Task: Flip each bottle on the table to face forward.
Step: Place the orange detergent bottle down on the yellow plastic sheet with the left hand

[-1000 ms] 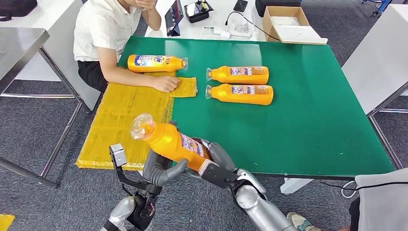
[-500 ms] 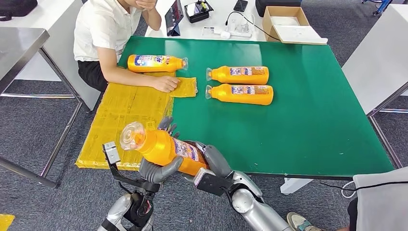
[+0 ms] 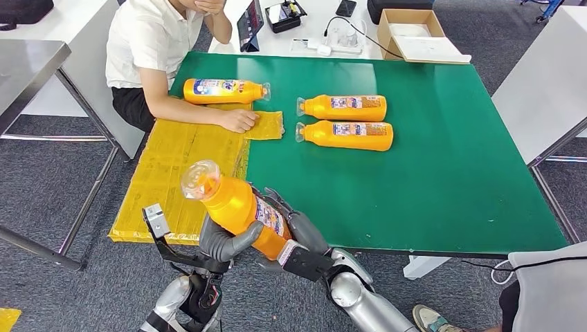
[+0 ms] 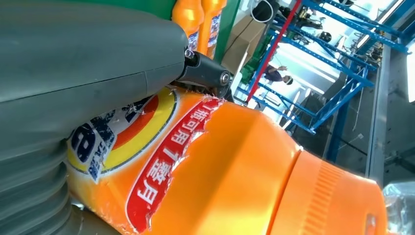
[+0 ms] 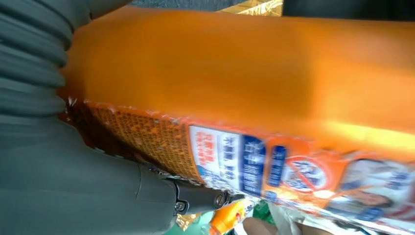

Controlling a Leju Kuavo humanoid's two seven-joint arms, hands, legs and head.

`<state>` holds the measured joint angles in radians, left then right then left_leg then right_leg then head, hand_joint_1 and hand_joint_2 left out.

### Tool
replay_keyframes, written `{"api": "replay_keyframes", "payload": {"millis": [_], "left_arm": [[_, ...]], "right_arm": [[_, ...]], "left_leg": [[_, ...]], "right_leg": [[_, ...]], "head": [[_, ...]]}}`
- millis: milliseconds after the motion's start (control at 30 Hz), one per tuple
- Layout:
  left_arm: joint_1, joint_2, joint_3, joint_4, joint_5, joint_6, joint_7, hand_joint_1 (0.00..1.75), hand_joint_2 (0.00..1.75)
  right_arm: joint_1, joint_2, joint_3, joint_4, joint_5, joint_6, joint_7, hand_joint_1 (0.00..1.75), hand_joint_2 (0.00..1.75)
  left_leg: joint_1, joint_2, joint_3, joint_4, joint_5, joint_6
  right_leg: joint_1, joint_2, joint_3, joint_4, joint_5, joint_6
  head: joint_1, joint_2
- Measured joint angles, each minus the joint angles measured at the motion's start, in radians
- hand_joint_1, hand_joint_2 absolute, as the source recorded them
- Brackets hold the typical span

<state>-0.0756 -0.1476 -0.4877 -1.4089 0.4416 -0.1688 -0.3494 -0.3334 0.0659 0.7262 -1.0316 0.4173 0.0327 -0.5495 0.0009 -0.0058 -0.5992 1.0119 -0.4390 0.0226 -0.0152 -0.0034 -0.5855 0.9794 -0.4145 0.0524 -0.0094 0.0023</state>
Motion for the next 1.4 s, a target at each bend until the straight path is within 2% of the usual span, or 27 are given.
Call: {"api": "replay_keyframes", "payload": {"millis": [200,467,600,733,800,867,933,1000,1100,1233,1400], "left_arm": [[-0.008,0.000,0.011,-0.002,-0.012,0.022,0.002,1.75,1.75],[-0.018,0.007,0.076,-0.012,-0.083,0.092,-0.015,1.75,1.75],[-0.021,0.020,0.126,-0.014,-0.287,0.294,-0.033,1.75,1.75],[-0.034,0.036,0.199,-0.005,-0.594,0.548,-0.051,1.75,1.75],[-0.044,0.041,0.224,0.005,-0.679,0.616,-0.052,1.75,1.75],[-0.053,0.045,0.240,0.021,-0.789,0.686,-0.035,1.75,1.75],[-0.070,0.047,0.256,0.051,-0.991,0.786,0.008,1.75,1.75],[-0.099,0.049,0.276,0.099,-1.195,0.845,0.062,1.75,1.75],[-0.152,0.055,0.295,0.196,-1.374,0.858,0.132,1.75,1.75],[-0.206,0.060,0.308,0.304,-1.431,0.855,0.160,1.75,1.75],[-0.314,0.071,0.308,0.492,-1.510,0.731,0.248,1.75,1.75]], "right_arm": [[0.045,0.000,-0.021,-0.035,-0.033,-0.009,-0.016,0.00,0.00],[0.143,-0.022,-0.088,-0.127,-0.045,-0.036,-0.038,0.00,0.00],[0.215,-0.034,-0.155,-0.191,-0.041,-0.093,-0.049,0.00,0.00],[0.300,-0.047,-0.246,-0.273,-0.006,-0.130,-0.062,0.00,0.00],[0.326,-0.050,-0.276,-0.306,0.006,-0.137,-0.066,0.00,0.00],[0.343,-0.052,-0.295,-0.334,0.017,-0.141,-0.069,0.00,0.00],[0.357,-0.052,-0.307,-0.360,0.027,-0.144,-0.074,0.00,0.00],[0.366,-0.052,-0.316,-0.385,0.030,-0.144,-0.077,0.00,0.00],[0.367,-0.051,-0.322,-0.402,0.025,-0.133,-0.078,0.00,0.00],[0.366,-0.050,-0.327,-0.404,0.021,-0.125,-0.079,0.00,0.00],[0.340,-0.044,-0.328,-0.397,0.003,-0.093,-0.086,0.00,0.00]], "left_leg": [[0.000,0.000,0.000,0.000,0.000,0.000],[0.000,0.000,0.000,0.000,0.000,0.000],[0.000,0.000,0.000,0.000,0.000,0.000],[0.000,0.000,-0.001,0.000,0.000,0.000],[0.000,0.000,-0.001,0.000,0.000,0.000],[0.000,0.000,-0.001,0.000,0.000,0.000],[0.000,0.000,-0.001,0.000,0.000,0.000],[0.000,-0.001,0.000,0.000,0.000,0.000],[0.000,0.000,0.000,0.000,0.000,0.000],[0.000,0.000,0.000,0.000,0.001,0.000],[0.000,-0.001,0.000,0.000,0.001,0.000]], "right_leg": [[0.000,0.000,0.000,0.000,0.000,0.000],[0.000,0.000,0.000,0.000,0.000,0.000],[0.000,0.000,0.000,0.000,0.000,0.000],[0.000,0.000,0.000,0.000,0.000,0.000],[0.000,0.000,0.000,0.000,0.000,0.000],[0.000,0.000,0.000,0.000,0.000,0.000],[0.000,0.000,0.000,0.000,0.000,0.000],[0.000,0.000,0.000,0.000,0.000,0.000],[0.000,0.000,0.001,0.000,0.000,0.000],[0.000,0.000,0.001,0.000,0.000,0.000],[0.000,0.000,0.000,0.000,0.000,0.000]], "head": [[0.000,0.000],[0.000,0.000],[0.000,0.000],[0.000,0.000],[0.000,0.000],[0.000,0.000],[0.000,0.000],[0.000,0.000],[0.000,0.000],[0.000,0.000],[0.000,0.000]]}}
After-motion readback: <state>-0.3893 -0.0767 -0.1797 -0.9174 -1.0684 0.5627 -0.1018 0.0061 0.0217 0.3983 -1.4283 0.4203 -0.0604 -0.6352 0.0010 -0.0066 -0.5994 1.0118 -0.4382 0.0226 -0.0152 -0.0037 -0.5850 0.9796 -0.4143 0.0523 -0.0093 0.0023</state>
